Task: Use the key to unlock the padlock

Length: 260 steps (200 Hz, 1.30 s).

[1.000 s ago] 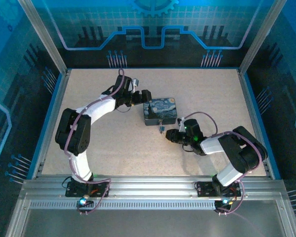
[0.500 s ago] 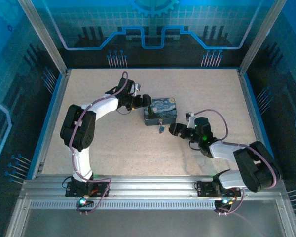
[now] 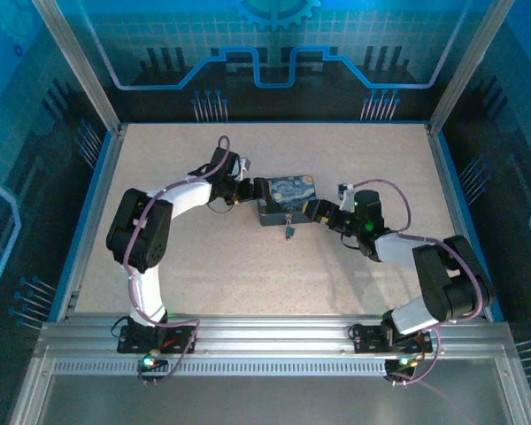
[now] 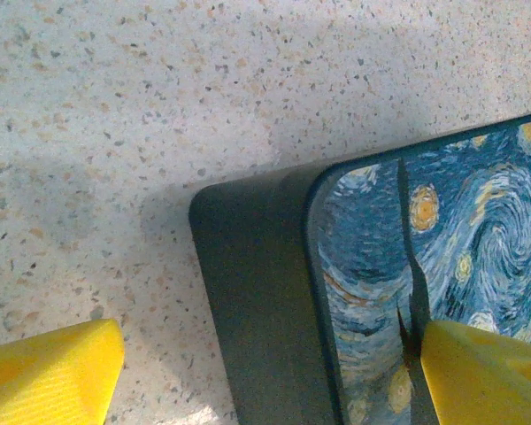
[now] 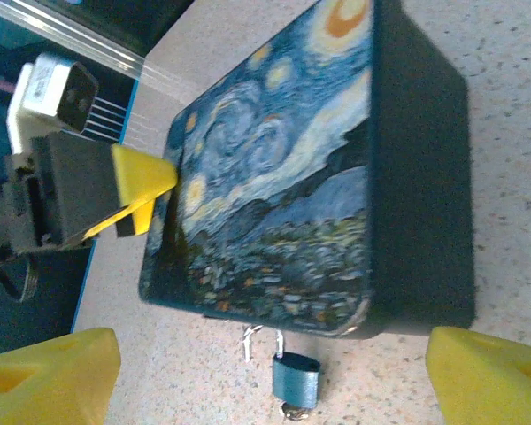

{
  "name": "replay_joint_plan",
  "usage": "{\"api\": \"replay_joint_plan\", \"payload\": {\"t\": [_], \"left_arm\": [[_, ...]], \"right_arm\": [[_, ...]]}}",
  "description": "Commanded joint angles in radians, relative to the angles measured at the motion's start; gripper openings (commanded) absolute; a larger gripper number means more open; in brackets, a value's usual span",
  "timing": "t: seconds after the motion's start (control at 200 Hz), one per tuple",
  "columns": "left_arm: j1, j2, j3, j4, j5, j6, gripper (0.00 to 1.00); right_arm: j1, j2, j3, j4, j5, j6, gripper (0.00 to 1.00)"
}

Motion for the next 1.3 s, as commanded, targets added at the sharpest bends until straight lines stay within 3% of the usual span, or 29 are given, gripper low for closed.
{"api": "replay_joint_plan", "payload": {"t": [0.0,0.295,0.5,0.64,0.83,1.165,1.296], "left_arm": [[0.008,-0.042,-0.080,-0.032,-0.016,-0.024,0.88],[0.008,-0.185,-0.278,0.048,-0.010,-0.087,0.87],[0.007,-0.288,-0.360,0.044,-0.030,-0.117,0.87],[0.007,-0.335,-0.411,0.070,-0.029,-0.151,0.87],[0.007,-0.367,-0.427,0.063,-0.044,-0.160,0.87],[0.007,-0.537,-0.349,0.005,-0.068,-0.121,0.89],[-0.016,-0.526,-0.281,-0.005,-0.006,-0.147,0.88]], "right_arm": [[-0.030,0.048,0.060,-0.021,-0.065,-0.001,0.90],[-0.039,0.189,0.192,-0.008,-0.179,-0.016,0.92],[-0.033,0.316,0.288,0.047,-0.256,0.066,0.91],[-0.028,0.357,0.322,0.076,-0.238,0.077,0.89],[-0.052,0.239,0.244,-0.008,-0.132,-0.006,0.89],[-0.059,-0.114,-0.010,-0.174,-0.166,-0.121,0.91],[-0.028,-0.170,-0.070,-0.180,-0.195,-0.109,0.90]]}}
